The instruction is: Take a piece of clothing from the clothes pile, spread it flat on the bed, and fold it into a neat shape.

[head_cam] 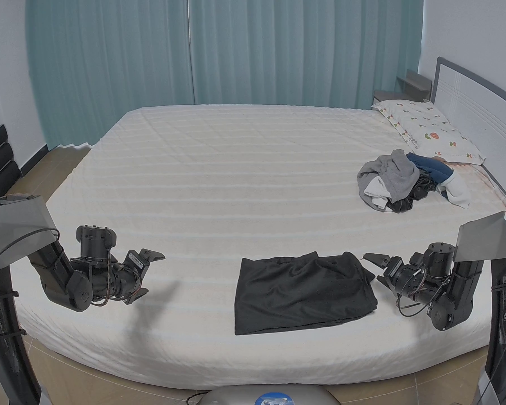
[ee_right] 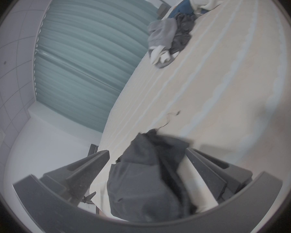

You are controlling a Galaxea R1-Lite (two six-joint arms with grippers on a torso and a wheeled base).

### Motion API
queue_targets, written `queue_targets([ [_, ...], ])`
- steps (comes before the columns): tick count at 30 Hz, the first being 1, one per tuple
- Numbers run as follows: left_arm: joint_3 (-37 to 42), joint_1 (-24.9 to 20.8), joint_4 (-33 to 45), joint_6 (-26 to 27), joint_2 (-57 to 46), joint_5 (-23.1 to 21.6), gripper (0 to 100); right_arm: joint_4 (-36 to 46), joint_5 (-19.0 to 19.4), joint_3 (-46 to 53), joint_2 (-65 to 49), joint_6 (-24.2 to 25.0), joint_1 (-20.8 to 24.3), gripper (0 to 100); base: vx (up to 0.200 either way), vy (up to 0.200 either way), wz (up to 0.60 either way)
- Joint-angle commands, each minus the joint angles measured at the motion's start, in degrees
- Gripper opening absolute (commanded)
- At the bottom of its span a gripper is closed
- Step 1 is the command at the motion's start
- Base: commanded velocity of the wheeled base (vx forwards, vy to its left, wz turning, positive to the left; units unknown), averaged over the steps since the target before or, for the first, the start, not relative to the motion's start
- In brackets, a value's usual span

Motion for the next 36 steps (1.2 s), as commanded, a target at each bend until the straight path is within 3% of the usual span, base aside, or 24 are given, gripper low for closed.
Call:
queue_targets([
  [1,-0.29,-0.08,-0.03,0.00,0.55,0.25,100,-0.43,-0.10,-1.77,-0.36,-0.31,2.05,100,0.000,0.000,0.00],
  [14,-0.55,-0.87,-0.03,0.26,1.34,3.06,100,-0.43,-0.28,-3.00,-1.32,-1.72,-0.76,100,0.015,0.000,0.00],
  [19,0.06,-1.66,-0.11,3.43,2.13,4.03,100,-0.43,-0.19,-2.38,-2.20,-2.15,-2.52,100,0.080,0.000,0.00],
  [28,0.15,-1.84,-0.90,3.69,2.22,4.29,100,-0.43,-0.28,-2.47,0.08,-3.03,-1.81,100,0.000,0.000,0.00],
  [36,0.24,-1.84,-1.08,3.69,2.22,4.29,100,-0.43,-0.19,-0.80,1.58,-3.56,-1.11,100,0.000,-0.150,0.00],
])
